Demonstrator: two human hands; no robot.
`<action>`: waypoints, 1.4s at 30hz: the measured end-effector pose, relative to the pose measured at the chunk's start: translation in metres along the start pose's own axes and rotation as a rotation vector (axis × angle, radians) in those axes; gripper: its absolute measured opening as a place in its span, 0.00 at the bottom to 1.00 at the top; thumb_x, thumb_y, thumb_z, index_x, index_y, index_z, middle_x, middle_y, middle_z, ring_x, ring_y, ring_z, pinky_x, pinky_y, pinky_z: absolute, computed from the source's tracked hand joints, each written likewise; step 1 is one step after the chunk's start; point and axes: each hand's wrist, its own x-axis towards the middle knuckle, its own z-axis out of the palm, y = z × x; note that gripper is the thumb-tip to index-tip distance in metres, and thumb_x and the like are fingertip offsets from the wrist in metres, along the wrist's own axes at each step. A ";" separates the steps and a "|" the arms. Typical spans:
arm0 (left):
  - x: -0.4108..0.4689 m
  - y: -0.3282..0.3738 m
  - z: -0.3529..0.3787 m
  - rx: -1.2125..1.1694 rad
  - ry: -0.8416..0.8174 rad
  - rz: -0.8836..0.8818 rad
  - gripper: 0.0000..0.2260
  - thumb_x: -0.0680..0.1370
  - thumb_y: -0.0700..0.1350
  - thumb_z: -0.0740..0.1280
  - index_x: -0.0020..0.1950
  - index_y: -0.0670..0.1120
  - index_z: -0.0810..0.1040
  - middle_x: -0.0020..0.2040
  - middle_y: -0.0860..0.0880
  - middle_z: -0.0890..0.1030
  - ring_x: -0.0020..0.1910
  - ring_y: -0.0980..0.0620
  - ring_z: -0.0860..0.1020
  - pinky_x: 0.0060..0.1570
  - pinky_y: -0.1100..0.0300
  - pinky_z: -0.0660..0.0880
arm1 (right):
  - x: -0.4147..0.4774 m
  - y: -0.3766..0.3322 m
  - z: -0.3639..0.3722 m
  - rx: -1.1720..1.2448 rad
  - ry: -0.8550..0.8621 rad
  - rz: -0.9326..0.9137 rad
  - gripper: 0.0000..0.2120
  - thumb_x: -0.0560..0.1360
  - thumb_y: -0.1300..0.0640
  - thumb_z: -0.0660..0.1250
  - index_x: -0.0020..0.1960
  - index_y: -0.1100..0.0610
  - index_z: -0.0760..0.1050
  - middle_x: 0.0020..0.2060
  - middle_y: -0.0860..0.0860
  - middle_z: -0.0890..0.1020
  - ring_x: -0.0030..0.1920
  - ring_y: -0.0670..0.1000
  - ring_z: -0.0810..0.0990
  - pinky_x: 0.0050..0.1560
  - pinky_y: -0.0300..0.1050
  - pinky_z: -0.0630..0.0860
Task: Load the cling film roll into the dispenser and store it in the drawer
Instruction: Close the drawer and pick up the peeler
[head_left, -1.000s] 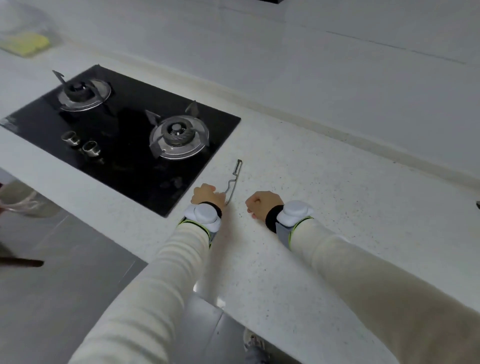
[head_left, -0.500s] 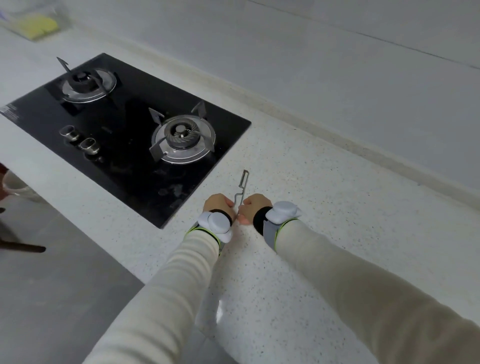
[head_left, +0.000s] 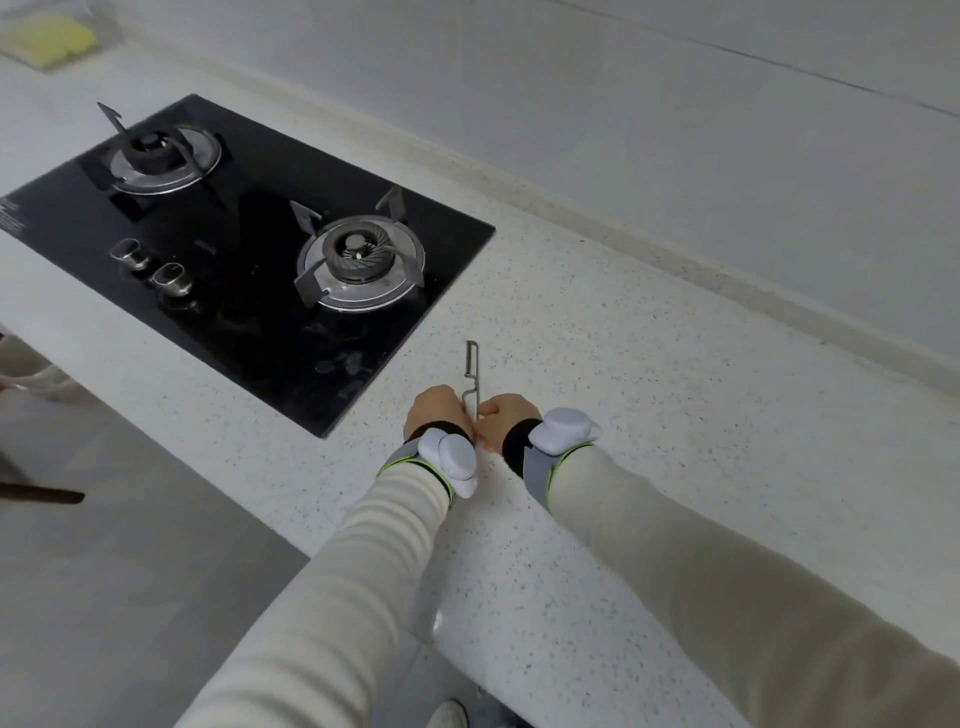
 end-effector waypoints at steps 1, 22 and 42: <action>-0.002 -0.002 0.000 0.003 -0.006 -0.001 0.06 0.74 0.40 0.64 0.47 0.42 0.81 0.42 0.45 0.80 0.38 0.46 0.76 0.39 0.60 0.73 | -0.002 0.002 0.002 -0.023 0.009 0.002 0.09 0.75 0.63 0.61 0.44 0.65 0.79 0.40 0.63 0.81 0.43 0.54 0.74 0.53 0.49 0.76; -0.081 0.026 0.007 -0.302 -0.076 0.271 0.09 0.76 0.41 0.66 0.56 0.42 0.76 0.47 0.43 0.81 0.48 0.43 0.80 0.48 0.57 0.76 | -0.076 0.055 -0.032 0.153 0.305 0.073 0.10 0.69 0.56 0.69 0.47 0.49 0.70 0.32 0.49 0.79 0.36 0.53 0.79 0.44 0.46 0.79; -0.294 0.161 0.154 -0.204 -0.505 0.673 0.08 0.77 0.41 0.64 0.51 0.38 0.78 0.44 0.39 0.84 0.42 0.40 0.83 0.50 0.50 0.80 | -0.281 0.279 -0.114 0.478 0.736 0.368 0.12 0.72 0.61 0.63 0.52 0.49 0.76 0.48 0.52 0.83 0.47 0.55 0.83 0.50 0.48 0.81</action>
